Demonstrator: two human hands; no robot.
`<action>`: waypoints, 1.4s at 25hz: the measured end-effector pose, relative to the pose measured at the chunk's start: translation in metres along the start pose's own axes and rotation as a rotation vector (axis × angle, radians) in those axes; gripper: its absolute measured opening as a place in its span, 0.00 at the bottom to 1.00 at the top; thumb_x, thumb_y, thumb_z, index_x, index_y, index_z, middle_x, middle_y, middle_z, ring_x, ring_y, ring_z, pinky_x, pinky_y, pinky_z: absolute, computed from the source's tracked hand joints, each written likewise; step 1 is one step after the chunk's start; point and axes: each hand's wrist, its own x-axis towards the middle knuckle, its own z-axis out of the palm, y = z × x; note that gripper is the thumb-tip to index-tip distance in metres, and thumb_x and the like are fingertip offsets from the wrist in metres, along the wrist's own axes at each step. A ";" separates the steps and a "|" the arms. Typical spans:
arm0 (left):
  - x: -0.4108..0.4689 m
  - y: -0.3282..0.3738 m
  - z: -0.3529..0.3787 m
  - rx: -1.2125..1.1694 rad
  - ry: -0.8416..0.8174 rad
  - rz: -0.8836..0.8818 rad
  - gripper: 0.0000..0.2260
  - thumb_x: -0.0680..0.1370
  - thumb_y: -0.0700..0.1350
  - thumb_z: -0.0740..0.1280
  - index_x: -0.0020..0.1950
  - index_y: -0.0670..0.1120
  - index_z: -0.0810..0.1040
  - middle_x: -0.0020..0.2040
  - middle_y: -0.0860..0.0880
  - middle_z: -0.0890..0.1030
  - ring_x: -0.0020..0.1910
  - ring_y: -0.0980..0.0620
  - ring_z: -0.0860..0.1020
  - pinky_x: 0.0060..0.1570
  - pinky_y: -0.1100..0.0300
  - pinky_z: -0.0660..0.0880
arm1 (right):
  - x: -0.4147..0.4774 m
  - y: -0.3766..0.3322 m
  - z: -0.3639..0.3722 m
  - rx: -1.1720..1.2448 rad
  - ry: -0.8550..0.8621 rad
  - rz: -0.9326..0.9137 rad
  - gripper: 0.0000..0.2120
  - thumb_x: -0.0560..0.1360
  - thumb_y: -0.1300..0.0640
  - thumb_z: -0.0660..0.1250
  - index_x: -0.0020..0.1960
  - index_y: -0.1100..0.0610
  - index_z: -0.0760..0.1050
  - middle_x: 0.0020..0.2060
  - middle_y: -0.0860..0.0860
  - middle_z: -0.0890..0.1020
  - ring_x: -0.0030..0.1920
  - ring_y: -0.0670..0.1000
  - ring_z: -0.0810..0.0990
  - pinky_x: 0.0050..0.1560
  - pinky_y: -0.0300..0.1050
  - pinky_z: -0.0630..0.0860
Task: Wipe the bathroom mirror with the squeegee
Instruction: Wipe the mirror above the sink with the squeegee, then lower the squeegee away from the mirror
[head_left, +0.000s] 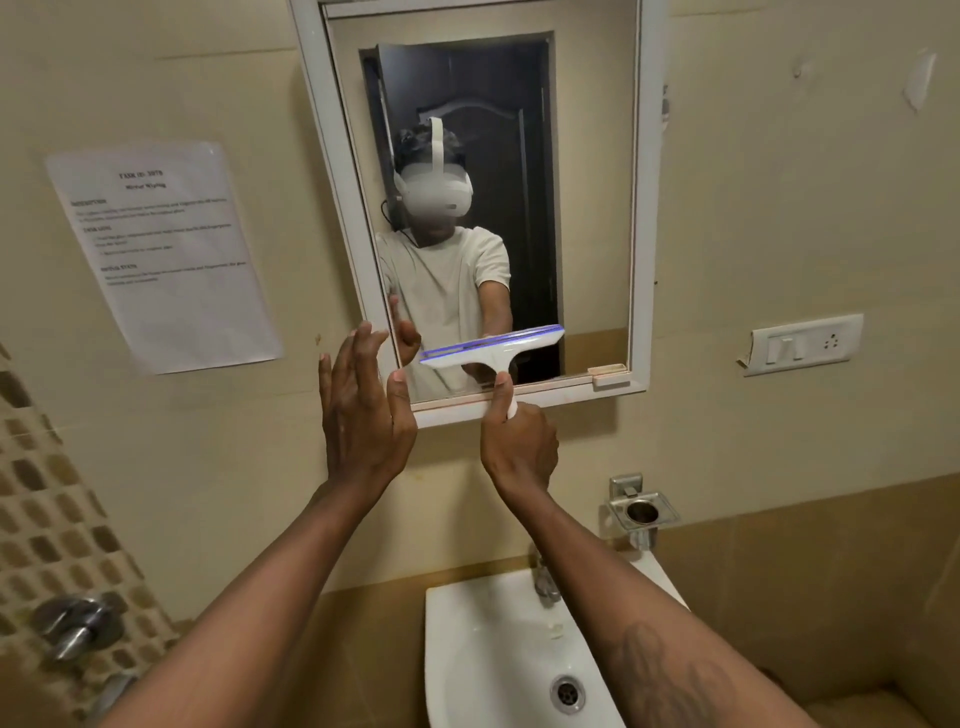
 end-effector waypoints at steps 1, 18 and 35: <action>0.002 -0.003 0.000 0.009 -0.002 0.004 0.20 0.82 0.39 0.62 0.75 0.45 0.68 0.79 0.45 0.69 0.79 0.45 0.66 0.83 0.45 0.51 | 0.000 0.001 0.006 0.010 -0.003 0.000 0.32 0.82 0.31 0.49 0.29 0.50 0.70 0.25 0.43 0.74 0.27 0.42 0.72 0.26 0.38 0.61; -0.032 -0.017 0.023 -0.001 -0.074 -0.085 0.19 0.82 0.39 0.63 0.74 0.43 0.69 0.79 0.46 0.69 0.79 0.45 0.67 0.82 0.42 0.52 | -0.035 0.028 0.028 -0.090 -0.119 0.226 0.32 0.78 0.28 0.47 0.39 0.52 0.72 0.35 0.47 0.77 0.35 0.51 0.75 0.35 0.46 0.70; -0.112 -0.010 0.040 -0.055 -0.214 -0.187 0.22 0.81 0.38 0.65 0.75 0.44 0.69 0.78 0.47 0.70 0.80 0.47 0.66 0.83 0.44 0.52 | -0.074 0.112 -0.017 -0.207 -0.112 0.204 0.40 0.76 0.24 0.42 0.41 0.55 0.77 0.36 0.52 0.80 0.42 0.59 0.78 0.44 0.52 0.75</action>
